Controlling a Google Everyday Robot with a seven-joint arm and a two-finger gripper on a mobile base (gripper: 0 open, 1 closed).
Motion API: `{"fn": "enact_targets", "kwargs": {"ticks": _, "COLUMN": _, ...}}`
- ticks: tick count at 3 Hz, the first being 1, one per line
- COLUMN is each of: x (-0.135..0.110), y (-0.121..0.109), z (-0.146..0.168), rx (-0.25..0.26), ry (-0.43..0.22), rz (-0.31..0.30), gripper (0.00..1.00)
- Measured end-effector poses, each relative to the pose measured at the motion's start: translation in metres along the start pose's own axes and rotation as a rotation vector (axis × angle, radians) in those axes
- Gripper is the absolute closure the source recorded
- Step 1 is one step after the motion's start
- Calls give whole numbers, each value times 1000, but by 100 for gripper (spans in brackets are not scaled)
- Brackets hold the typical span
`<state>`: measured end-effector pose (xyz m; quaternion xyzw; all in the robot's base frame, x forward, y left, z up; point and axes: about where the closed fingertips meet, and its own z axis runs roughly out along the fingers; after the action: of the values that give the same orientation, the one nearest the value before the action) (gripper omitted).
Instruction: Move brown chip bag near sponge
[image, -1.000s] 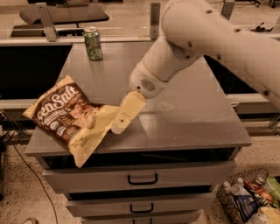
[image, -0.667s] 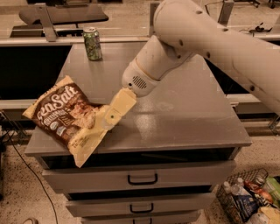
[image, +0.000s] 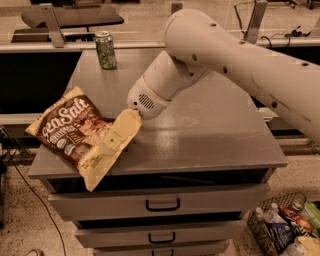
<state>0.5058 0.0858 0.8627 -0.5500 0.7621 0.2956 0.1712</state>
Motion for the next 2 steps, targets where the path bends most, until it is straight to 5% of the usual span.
{"fn": "enact_targets", "kwargs": {"ticks": 2, "x": 19, "y": -18, "z": -11, "rx": 68, "ry": -14, "rz": 71, "gripper": 70}}
